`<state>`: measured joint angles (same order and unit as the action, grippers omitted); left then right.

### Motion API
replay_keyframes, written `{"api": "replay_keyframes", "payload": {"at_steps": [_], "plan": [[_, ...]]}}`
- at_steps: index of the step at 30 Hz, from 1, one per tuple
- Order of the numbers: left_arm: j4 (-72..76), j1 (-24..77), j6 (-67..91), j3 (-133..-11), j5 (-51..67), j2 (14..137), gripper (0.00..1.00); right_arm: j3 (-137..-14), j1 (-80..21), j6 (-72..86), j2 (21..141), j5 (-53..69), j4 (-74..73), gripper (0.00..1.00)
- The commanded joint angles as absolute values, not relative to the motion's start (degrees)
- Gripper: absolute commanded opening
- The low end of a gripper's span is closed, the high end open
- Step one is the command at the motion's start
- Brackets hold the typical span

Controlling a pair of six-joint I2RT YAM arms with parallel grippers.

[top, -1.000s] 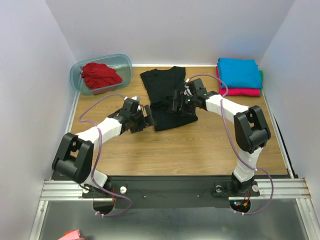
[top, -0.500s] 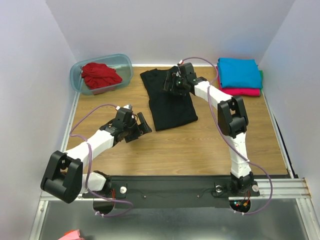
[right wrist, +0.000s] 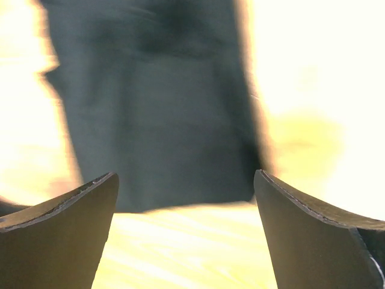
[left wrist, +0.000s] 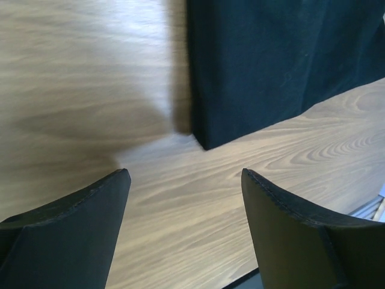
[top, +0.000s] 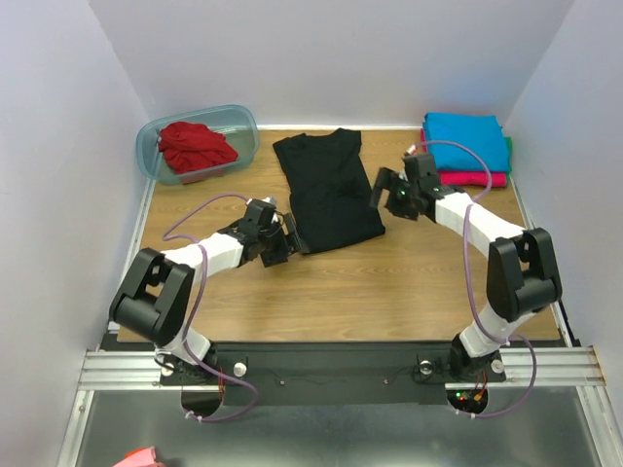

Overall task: Fold and stack the t-shirts
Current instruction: Fold the tshirt

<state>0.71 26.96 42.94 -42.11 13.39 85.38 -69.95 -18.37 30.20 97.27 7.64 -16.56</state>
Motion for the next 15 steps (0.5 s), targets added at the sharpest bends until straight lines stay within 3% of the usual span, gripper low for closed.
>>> {"api": "replay_keyframes", "payload": {"at_steps": [1, 2, 6, 10, 15], "plan": [[5.2, 28.5, 42.6, -46.1, 16.3, 89.5, 0.78, -60.9, -16.5, 30.7, 93.6, 5.7, -16.2, 1.0], [5.4, 29.0, 42.5, -46.8, 17.0, 90.6, 0.7, -59.0, -16.3, 30.8, 93.3, 5.7, -16.1, 1.0], [5.4, 29.6, 42.8, -48.4, 17.1, 94.0, 0.57, -58.1, -15.6, 32.0, 94.8, 5.3, -15.5, 0.91], [5.4, 29.9, 43.3, -48.8, 16.1, 96.0, 0.52, -58.4, -15.0, 34.2, 97.4, 5.4, -13.0, 0.82], [4.7, 29.9, 43.2, -49.6, 14.6, 97.7, 0.46, -57.9, -15.0, 35.7, 97.9, 9.1, -11.9, 0.62]]}}
